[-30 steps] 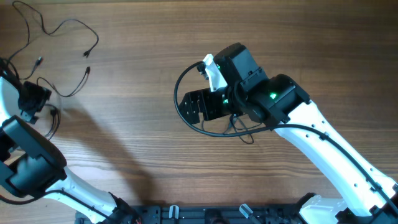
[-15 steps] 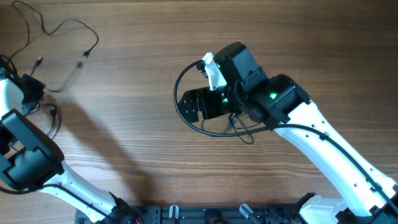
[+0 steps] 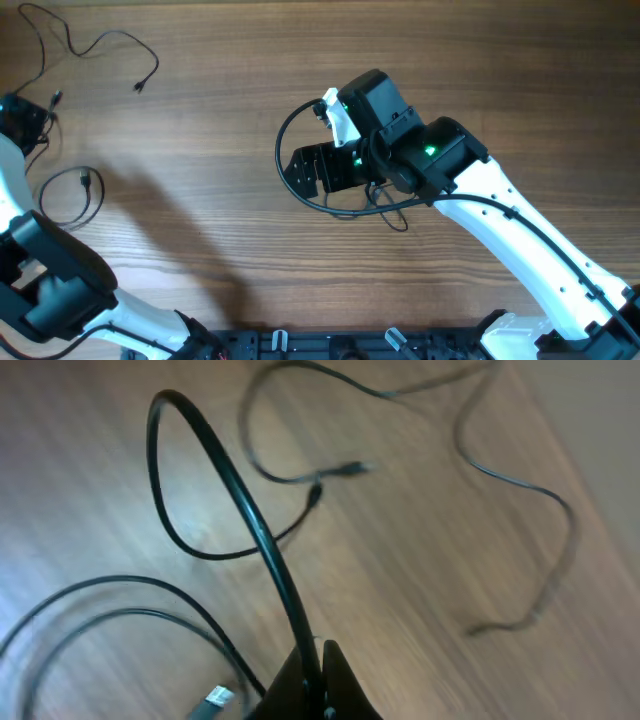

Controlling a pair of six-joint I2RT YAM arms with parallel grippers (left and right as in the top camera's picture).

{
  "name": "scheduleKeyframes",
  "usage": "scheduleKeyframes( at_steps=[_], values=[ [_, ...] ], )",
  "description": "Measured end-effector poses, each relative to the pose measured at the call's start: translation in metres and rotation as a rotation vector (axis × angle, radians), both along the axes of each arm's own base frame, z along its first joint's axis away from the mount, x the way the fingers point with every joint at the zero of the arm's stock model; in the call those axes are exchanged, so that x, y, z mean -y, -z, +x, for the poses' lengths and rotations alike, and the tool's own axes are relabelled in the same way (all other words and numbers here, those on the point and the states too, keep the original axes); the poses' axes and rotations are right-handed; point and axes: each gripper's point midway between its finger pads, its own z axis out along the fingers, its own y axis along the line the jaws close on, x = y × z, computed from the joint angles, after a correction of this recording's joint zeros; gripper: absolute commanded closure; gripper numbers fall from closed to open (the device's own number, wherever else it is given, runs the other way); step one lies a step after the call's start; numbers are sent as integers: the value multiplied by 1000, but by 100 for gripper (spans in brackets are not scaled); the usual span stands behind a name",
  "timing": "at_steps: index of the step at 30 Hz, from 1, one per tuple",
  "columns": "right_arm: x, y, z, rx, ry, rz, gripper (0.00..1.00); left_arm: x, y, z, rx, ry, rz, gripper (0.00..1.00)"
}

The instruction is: Untangle cables

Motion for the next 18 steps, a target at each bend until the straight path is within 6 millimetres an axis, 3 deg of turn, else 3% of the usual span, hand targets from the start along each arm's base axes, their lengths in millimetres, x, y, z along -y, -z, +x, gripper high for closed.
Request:
scheduleKeyframes(
  at_steps=[6, 10, 14, 15, 16, 17, 18],
  values=[
    [1, 1, -1, -4, 0, -4, 4, 31, 1, 11, 58, 128, -126, 96],
    [0, 0, 0, -2, 0, -2, 4, 44, 18, -11, -47, 98, -202, 96],
    [0, 0, 0, -1, 0, -2, 4, 33, 40, -42, -200, 10, -149, 96],
    [0, 0, 0, -1, 0, -1, 4, 30, 48, -51, -240, -13, -130, 80],
    [0, 0, 0, -1, 0, -1, 4, 30, 56, -59, -271, -27, -123, 57],
    [0, 0, 0, -1, 0, -2, 4, 30, 60, -62, -286, -34, -119, 51],
    [0, 0, 0, -1, 0, -1, 4, 30, 62, -64, -293, -37, -117, 33]
  ],
)
